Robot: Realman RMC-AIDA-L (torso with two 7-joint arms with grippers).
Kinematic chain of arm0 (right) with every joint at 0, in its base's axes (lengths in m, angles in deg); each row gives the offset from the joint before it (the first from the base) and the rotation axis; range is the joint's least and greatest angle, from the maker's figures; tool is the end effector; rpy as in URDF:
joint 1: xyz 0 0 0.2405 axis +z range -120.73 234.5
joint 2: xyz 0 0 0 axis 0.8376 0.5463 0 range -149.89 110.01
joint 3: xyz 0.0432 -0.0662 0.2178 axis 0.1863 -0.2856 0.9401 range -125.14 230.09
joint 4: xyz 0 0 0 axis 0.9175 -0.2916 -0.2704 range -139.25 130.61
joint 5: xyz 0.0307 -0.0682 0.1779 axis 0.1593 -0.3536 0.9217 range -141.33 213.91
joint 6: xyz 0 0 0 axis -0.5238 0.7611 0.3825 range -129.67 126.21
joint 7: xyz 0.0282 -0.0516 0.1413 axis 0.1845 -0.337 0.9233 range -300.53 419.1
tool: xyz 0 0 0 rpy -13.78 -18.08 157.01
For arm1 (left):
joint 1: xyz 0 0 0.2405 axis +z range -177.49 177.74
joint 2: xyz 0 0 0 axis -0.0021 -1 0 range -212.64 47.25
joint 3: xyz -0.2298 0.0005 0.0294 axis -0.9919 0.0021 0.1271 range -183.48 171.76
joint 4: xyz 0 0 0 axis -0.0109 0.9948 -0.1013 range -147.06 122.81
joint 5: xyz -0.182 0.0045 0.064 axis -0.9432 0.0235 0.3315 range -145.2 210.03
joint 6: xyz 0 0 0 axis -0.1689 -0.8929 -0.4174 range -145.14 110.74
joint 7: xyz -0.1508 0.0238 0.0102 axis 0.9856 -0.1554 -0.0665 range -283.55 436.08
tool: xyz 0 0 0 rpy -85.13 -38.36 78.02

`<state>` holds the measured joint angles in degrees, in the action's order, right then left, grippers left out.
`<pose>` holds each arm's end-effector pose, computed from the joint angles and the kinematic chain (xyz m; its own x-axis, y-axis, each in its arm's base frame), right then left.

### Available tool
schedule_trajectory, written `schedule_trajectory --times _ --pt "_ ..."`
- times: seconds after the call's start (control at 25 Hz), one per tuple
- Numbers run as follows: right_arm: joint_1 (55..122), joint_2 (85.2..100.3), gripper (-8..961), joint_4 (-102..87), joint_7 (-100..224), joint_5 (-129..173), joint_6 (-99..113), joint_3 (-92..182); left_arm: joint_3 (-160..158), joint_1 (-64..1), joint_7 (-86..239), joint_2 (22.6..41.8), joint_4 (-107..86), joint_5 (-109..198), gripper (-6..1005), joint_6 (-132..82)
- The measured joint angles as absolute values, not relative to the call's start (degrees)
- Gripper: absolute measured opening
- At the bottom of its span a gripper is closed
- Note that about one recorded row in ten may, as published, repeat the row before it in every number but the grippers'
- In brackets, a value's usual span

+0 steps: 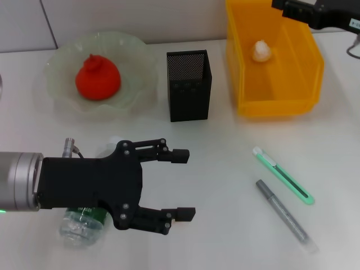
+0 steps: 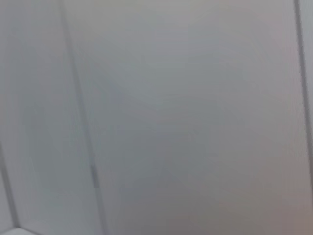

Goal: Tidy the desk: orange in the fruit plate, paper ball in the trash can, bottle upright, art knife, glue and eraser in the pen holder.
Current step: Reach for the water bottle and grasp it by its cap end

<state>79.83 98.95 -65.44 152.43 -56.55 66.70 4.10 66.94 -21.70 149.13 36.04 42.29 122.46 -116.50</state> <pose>0.2057 0.3640 0.0994 0.7001 -0.1525 -0.6976 -0.6092 -0.6371 -0.4722 -0.1568 0.2516 -0.0090 0.8165 -0.0130 0.5772 -0.0406 -0.9986 0.0349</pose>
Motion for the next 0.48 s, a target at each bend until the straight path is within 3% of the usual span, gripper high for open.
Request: schedule_trajectory --times 0.48 --pt "78.3 98.44 710 -63.9 145.3 -56.3 86.0 7.0 65.4 -21.0 149.3 35.77 42.3 122.4 847 -116.1"
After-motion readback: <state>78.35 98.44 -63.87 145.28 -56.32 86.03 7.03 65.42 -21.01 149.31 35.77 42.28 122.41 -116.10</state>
